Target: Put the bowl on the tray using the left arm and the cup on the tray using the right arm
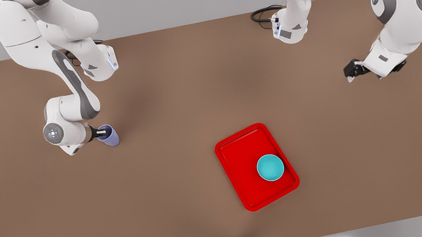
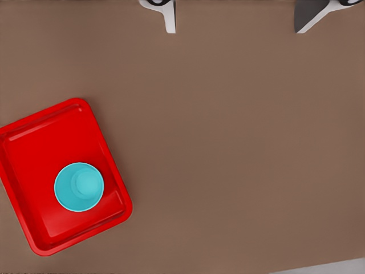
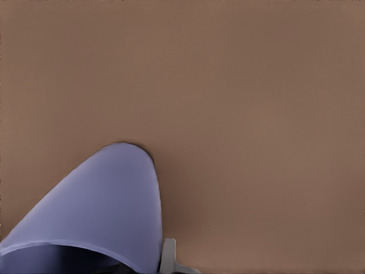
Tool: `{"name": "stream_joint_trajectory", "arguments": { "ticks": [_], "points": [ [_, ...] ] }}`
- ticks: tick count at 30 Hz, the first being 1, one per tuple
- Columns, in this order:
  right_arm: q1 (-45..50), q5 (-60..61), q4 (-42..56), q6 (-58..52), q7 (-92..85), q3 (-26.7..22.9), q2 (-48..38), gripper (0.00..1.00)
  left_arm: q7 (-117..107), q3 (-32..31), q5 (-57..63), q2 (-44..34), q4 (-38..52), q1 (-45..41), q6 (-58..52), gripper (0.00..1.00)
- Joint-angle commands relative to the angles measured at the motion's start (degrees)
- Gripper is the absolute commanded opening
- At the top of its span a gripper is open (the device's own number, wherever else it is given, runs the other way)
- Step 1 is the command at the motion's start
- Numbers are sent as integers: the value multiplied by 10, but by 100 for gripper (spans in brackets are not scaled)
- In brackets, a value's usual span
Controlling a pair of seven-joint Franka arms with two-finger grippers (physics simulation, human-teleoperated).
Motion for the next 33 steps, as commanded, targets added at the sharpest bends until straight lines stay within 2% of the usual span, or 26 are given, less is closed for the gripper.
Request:
{"name": "stream_joint_trajectory", "arguments": {
  "ticks": [1,9,12,13,14,17,19,22,24,26,28,31,33],
  "points": [
    [0,0,1,-1,-1,0,0,21,0,0,-1,-1,0,1,0,100],
    [-1,0,19,-14,0,1,0,21,0,0,-1,4,0,1,1,100],
    [0,3,84,-75,9,16,-1,21,0,0,-1,5,0,1,0,100],
    [0,6,105,-93,29,36,0,21,0,0,-1,4,0,1,0,100],
    [0,5,151,-128,79,74,11,21,0,0,-1,4,0,1,0,100],
    [24,7,256,-181,117,101,61,21,0,-1,-1,3,0,1,-1,100],
    [64,11,408,-278,155,101,134,21,0,0,-1,3,0,1,-1,100],
    [108,42,563,-337,185,99,228,21,0,-1,-1,3,-1,1,-1,100],
    [161,45,636,-337,220,96,261,21,0,-1,-1,4,-1,1,-1,100],
    [214,62,649,-303,272,89,268,21,0,-1,-1,4,-1,1,-1,100],
    [243,71,694,-280,291,87,298,21,0,0,-1,4,-2,1,-1,100],
    [276,101,828,-280,316,70,394,21,0,-1,-2,3,-2,1,-4,100],
    [279,112,859,-278,316,70,417,21,0,-1,-5,3,-2,0,-3,100]
  ]
}}
